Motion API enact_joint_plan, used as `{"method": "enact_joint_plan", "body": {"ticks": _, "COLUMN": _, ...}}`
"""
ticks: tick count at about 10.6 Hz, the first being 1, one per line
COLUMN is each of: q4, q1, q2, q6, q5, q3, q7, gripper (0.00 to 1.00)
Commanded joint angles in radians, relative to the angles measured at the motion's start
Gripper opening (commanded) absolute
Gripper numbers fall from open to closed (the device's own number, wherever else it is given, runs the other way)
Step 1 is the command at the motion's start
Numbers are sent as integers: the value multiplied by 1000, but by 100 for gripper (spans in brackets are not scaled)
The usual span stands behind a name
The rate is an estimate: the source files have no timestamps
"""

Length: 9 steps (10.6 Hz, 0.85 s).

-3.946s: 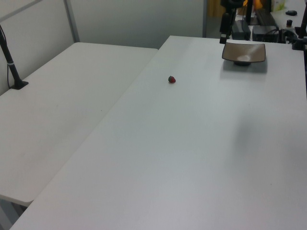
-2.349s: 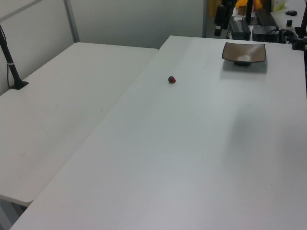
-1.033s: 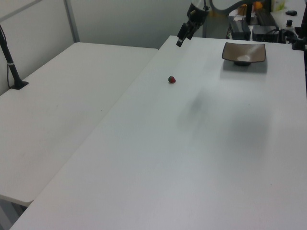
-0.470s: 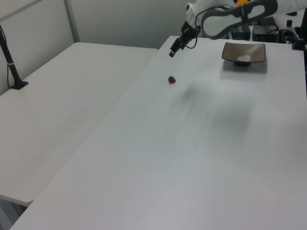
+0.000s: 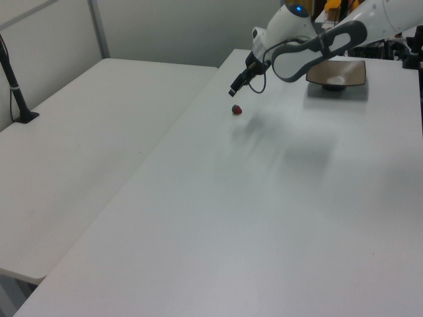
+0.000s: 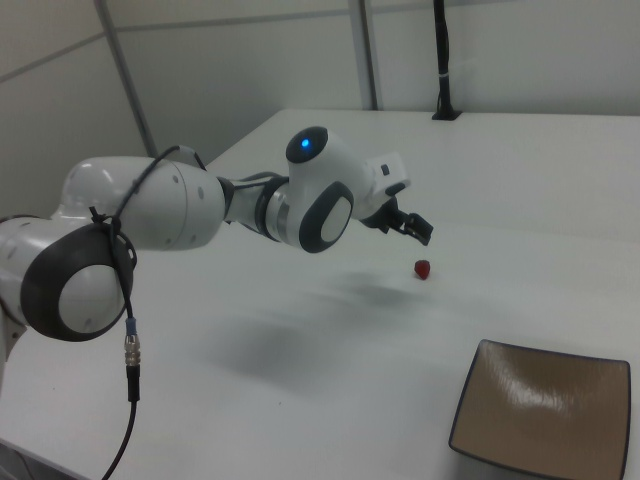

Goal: Strawberries on a ceramic plate
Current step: 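Move the open gripper over the red strawberry and lower it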

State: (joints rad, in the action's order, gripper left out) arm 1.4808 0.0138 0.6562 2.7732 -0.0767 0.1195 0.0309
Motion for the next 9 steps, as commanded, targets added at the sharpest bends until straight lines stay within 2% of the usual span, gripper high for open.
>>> {"method": "enact_joint_plan", "body": {"ticks": 1, "q4": -17, "q1": 5, "q2": 51, "q6": 81, "q5": -6, "q3": 2, "q7": 21, "gripper": 100}}
{"method": "enact_joint_plan", "body": {"ticks": 6, "q4": -27, "q1": 3, "q2": 94, "q6": 91, "q5": -5, "q3": 0, "q7": 35, "gripper": 100}}
{"method": "enact_joint_plan", "body": {"ticks": 9, "q4": -27, "q1": 0, "q2": 128, "q6": 154, "q5": -3, "q3": 0, "q7": 46, "gripper": 100}}
